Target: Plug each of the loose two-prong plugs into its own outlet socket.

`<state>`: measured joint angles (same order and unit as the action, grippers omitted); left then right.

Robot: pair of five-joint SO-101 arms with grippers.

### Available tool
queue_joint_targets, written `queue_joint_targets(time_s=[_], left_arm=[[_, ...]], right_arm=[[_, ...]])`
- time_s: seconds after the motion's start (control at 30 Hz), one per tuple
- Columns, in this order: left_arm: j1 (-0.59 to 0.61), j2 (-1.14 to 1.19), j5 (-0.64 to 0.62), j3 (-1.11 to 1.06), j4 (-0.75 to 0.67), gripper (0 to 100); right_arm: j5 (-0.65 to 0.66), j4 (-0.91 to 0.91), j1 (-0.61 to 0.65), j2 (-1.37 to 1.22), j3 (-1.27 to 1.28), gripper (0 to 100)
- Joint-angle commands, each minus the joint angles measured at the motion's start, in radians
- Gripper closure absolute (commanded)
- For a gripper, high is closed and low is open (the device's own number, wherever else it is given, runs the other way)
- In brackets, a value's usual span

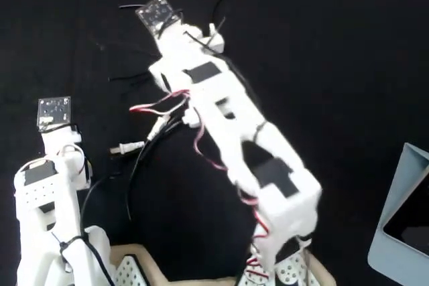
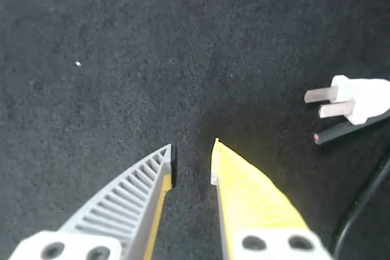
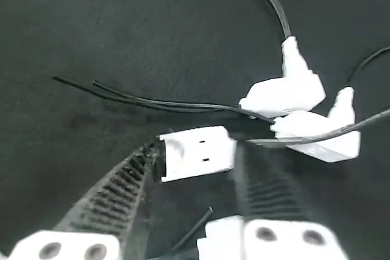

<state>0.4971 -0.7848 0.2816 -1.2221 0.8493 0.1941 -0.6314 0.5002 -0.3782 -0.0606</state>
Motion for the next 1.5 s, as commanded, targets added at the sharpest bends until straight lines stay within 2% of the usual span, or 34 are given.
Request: queue_joint_targets(time_s=[0.0, 0.33, 0.4, 0.57, 0.67, 0.9, 1.33, 1.47], left_arm=[[-0.004, -0.017, -0.006, 0.005, -0.017, 88], [-0.004, -0.017, -0.005, 0.005, -0.017, 88], [-0.004, -0.017, -0.005, 0.005, -0.017, 88], [-0.004, -0.017, -0.005, 0.005, -0.017, 88], [-0.004, -0.017, -0.005, 0.005, -0.017, 88], [-0.004, -0.017, -0.005, 0.004, -0.017, 88], [-0.004, -0.017, -0.005, 0.004, -0.017, 88], [-0.004, -0.017, -0.005, 0.004, -0.017, 88]], right_arm=[[0.008, -0.071, -0.011, -0.015, -0.134, 68.3], [0.014, -0.555, 0.026, 0.139, -0.170, 79.6], [0.101, -0.586, 0.040, 0.139, -0.142, 78.5], [0.488, -0.566, 0.078, 0.139, -0.036, 72.4], [0.600, -0.505, 0.104, 0.137, -0.001, 70.0], [0.690, -0.466, 0.158, 0.021, -0.031, 70.1], [0.727, -0.456, 0.207, -0.200, -0.202, 70.4], [0.761, -0.462, 0.204, -0.262, -0.222, 78.2]])
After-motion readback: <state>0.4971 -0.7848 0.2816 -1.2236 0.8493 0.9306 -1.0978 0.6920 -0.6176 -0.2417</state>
